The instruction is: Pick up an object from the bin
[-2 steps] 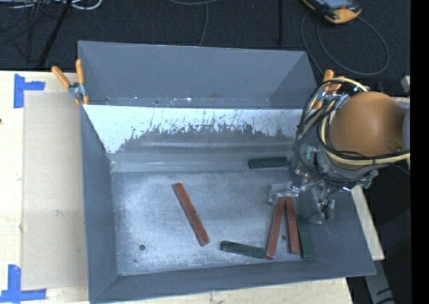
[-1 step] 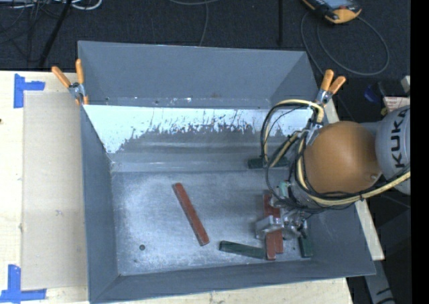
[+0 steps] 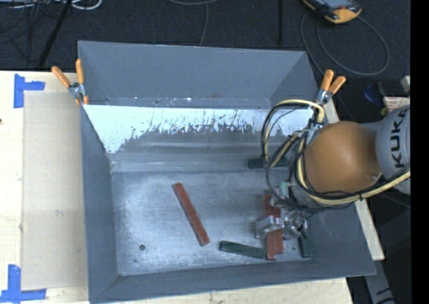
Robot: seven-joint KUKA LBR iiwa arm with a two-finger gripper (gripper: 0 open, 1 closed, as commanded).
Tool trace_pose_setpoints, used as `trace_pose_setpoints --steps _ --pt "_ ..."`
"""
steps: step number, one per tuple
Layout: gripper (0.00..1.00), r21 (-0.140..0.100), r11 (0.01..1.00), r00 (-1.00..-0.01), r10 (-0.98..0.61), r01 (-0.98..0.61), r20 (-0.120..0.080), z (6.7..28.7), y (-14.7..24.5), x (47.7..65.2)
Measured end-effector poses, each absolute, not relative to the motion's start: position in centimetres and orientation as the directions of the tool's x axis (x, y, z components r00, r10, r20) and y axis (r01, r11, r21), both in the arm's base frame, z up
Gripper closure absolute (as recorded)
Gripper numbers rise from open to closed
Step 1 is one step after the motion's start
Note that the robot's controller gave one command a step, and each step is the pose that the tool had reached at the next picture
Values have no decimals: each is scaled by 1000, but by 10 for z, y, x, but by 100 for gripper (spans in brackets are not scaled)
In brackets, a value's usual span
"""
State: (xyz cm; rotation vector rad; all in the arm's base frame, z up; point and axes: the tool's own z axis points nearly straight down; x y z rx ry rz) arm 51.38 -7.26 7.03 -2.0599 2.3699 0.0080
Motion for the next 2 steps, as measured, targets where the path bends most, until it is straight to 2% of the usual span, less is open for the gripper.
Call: trace_pose_setpoints --steps 2 --pt "100 3 141 -141 -990 -990 -4 70 -73 514"
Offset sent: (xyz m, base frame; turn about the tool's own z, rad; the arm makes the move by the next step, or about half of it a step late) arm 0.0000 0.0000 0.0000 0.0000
